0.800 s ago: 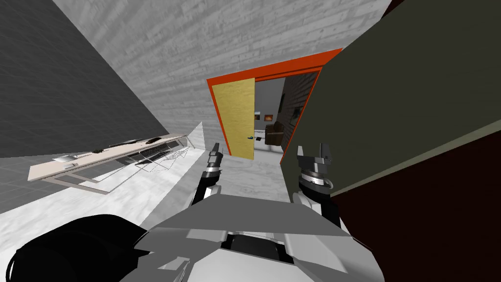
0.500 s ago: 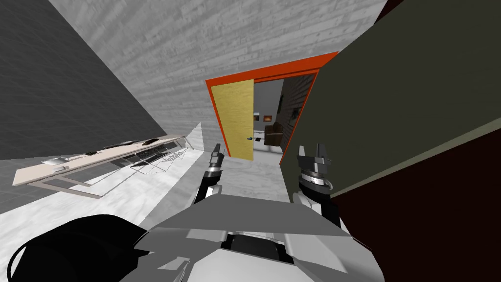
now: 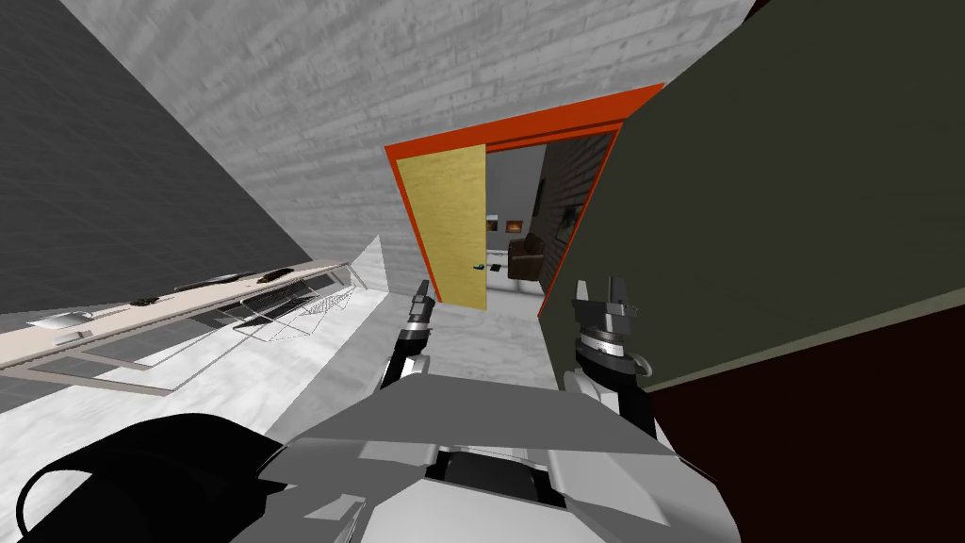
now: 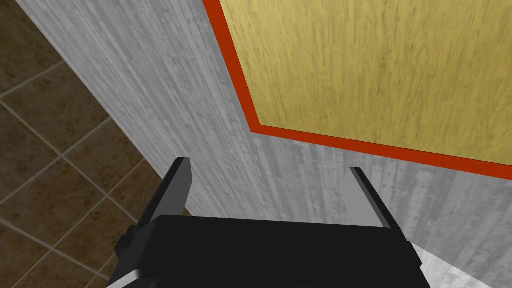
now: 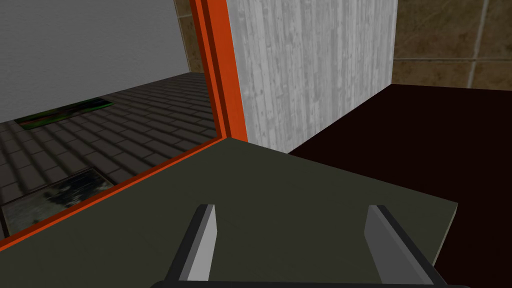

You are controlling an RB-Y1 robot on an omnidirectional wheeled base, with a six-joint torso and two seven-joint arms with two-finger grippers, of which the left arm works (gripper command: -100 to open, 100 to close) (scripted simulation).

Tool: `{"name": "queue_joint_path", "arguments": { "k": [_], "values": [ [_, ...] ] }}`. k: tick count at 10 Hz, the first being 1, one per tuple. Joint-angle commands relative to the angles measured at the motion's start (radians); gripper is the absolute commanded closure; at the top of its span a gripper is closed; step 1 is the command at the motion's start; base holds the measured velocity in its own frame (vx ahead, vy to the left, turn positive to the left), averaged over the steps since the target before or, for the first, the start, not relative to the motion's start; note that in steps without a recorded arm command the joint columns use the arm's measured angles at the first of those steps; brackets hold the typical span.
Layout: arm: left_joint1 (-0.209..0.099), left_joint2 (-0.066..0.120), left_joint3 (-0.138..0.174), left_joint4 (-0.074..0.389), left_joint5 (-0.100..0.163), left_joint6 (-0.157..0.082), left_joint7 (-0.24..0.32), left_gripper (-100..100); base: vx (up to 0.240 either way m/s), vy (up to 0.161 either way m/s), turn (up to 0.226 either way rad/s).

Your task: Pull the door open

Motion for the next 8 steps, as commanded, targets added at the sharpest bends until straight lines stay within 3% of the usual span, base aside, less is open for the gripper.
{"name": "queue_joint_path", "arguments": {
  "k": [1,8],
  "values": [
    [-0.011,0.005,0.0,0.032,0.004,-0.01,0.003,-100,0.065,0.0,-0.034],
    [-0.078,0.033,0.008,0.206,0.026,-0.057,0.024,-100,0.087,-0.004,-0.043]
  ]
}}
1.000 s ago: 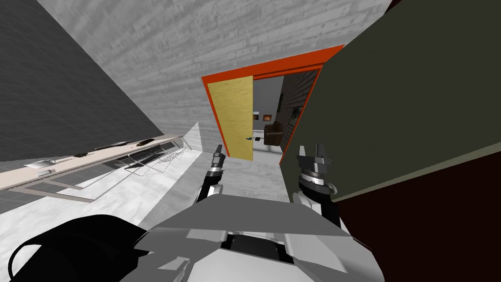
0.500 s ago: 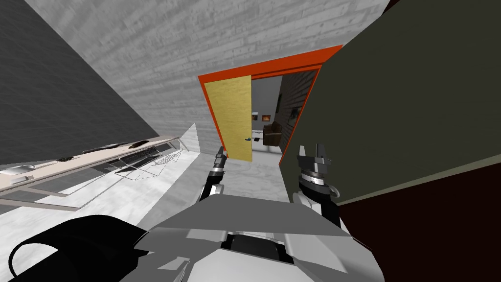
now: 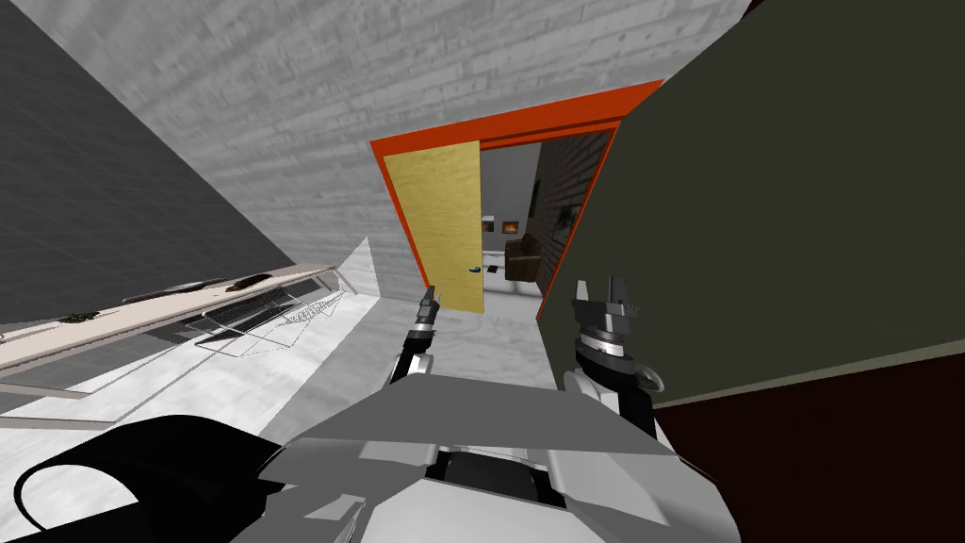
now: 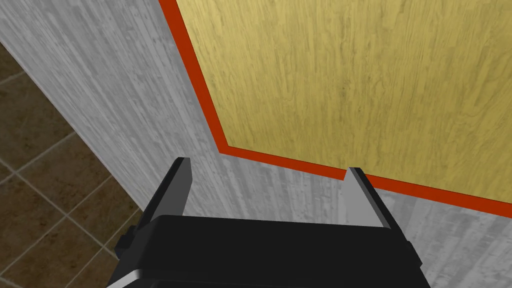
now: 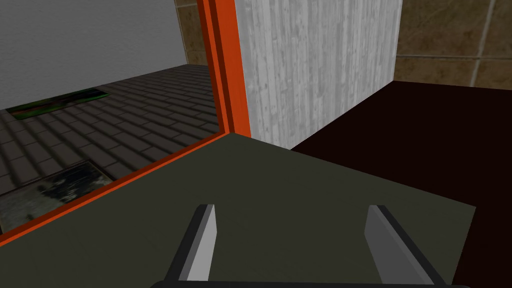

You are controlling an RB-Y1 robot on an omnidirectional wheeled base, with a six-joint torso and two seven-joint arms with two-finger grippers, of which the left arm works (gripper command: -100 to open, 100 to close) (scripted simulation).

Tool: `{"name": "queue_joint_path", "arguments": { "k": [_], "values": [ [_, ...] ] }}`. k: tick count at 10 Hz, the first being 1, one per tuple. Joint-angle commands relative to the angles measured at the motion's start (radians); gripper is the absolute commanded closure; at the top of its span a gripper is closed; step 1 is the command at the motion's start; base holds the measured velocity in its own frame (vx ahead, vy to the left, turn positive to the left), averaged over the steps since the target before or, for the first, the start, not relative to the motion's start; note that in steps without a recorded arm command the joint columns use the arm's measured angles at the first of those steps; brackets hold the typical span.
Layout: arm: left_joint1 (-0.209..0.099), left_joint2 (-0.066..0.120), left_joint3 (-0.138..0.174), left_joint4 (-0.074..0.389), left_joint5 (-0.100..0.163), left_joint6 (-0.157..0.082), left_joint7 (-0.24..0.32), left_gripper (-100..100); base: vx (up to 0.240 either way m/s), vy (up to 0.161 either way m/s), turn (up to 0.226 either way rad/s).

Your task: Pull the door open

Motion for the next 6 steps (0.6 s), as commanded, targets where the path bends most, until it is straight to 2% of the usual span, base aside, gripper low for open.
{"name": "queue_joint_path", "arguments": {
  "k": [1,6],
  "values": [
    [-0.015,0.006,0.001,0.046,0.005,-0.015,0.005,-100,0.098,-0.007,-0.052],
    [-0.072,0.027,0.008,0.191,0.025,-0.055,0.023,-100,0.092,0.001,-0.052]
  ]
}}
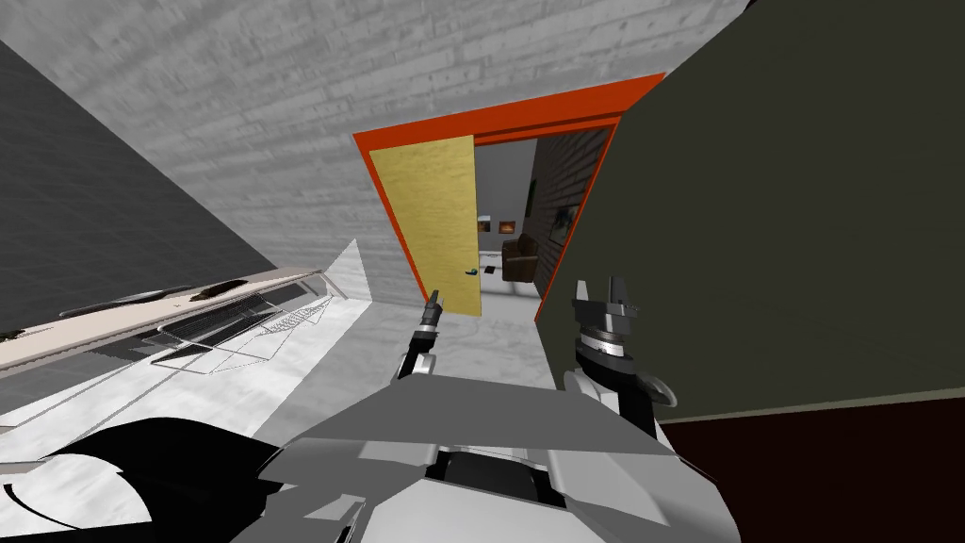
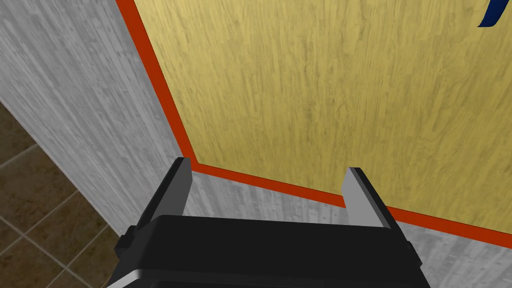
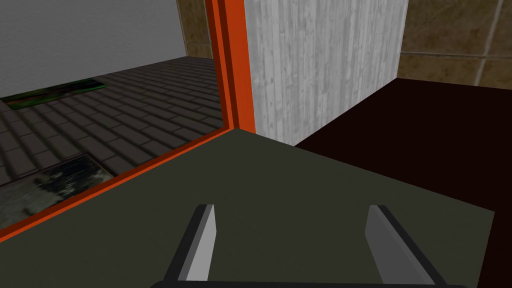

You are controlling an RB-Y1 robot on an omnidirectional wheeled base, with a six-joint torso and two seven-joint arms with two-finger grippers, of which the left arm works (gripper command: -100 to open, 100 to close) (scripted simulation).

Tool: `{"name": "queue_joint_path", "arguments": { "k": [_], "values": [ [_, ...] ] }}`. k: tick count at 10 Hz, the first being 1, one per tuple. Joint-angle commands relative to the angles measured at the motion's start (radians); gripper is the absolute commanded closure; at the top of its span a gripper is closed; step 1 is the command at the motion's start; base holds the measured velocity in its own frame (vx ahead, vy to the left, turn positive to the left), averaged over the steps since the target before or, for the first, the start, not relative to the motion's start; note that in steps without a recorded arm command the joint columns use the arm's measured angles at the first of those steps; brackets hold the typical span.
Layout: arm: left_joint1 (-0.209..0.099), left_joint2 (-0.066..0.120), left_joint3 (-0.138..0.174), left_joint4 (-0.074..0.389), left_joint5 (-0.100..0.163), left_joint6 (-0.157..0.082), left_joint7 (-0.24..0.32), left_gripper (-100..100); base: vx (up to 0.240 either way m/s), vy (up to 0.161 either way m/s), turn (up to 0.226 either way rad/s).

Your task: Pull the door open

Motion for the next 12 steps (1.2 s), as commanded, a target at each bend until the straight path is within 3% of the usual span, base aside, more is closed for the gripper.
{"name": "queue_joint_path", "arguments": {
  "k": [1,2,12],
  "values": [
    [-0.018,0.011,0.005,0.05,0.008,-0.014,0.009,-100,0.104,-0.004,-0.059],
    [-0.018,0.011,0.005,0.053,0.008,-0.014,0.009,-100,0.075,-0.003,-0.01],
    [-0.143,0.05,0.019,0.371,0.051,-0.103,0.048,-100,0.094,0.004,-0.055]
  ]
}}
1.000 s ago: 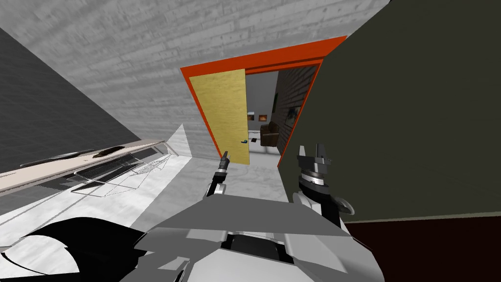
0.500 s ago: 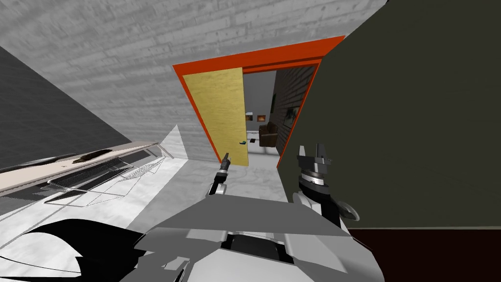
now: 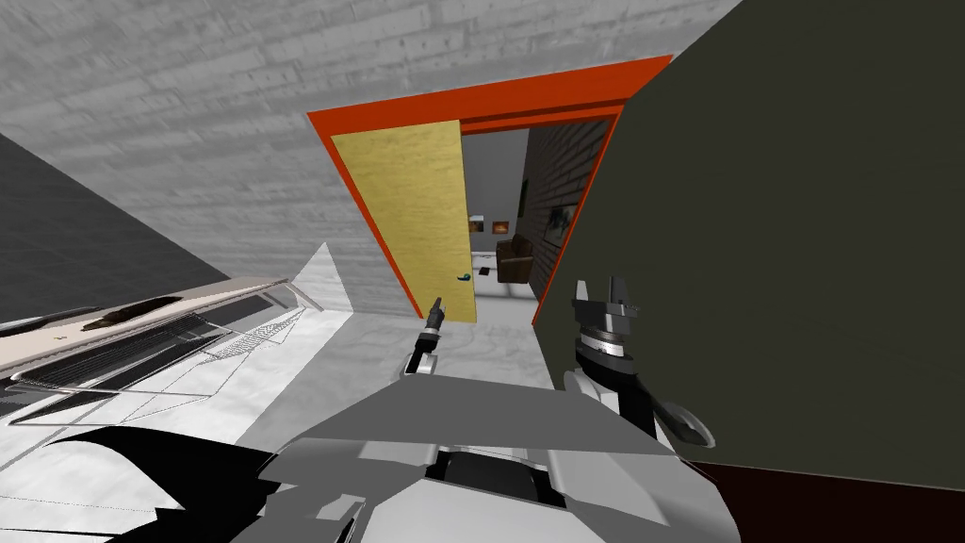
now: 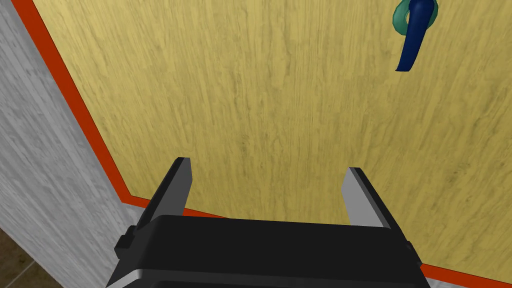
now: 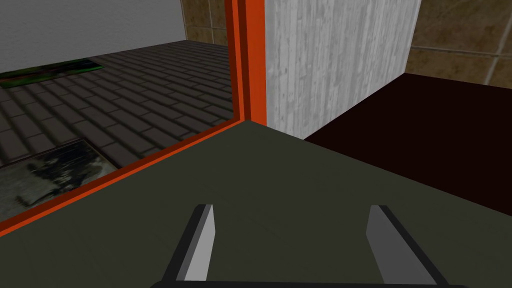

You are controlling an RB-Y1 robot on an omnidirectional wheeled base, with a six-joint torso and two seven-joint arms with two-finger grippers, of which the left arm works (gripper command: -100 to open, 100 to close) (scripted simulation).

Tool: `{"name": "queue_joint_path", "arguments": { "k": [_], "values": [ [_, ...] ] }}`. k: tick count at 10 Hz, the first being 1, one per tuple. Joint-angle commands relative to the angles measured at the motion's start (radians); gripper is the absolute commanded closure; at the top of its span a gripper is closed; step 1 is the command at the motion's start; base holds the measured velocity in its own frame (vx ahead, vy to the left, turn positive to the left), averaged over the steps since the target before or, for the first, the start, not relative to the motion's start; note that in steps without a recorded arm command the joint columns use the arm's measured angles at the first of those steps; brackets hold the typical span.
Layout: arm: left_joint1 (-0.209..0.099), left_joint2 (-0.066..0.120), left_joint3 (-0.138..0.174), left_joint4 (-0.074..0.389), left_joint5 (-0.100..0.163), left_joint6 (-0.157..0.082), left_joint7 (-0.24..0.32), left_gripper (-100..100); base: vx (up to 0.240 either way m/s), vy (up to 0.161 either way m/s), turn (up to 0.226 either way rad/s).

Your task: Pull the door open

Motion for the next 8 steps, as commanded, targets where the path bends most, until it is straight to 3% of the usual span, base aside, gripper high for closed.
{"name": "queue_joint_path", "arguments": {
  "k": [1,5,8],
  "values": [
    [-0.017,0.008,0.002,0.05,0.008,-0.012,0.008,-100,0.094,0.009,-0.048],
    [-0.067,0.022,0.008,0.183,0.025,-0.047,0.024,-100,0.099,0.009,-0.06],
    [-0.092,0.029,0.011,0.25,0.033,-0.065,0.032,-100,0.073,0.001,-0.033]
  ]
}}
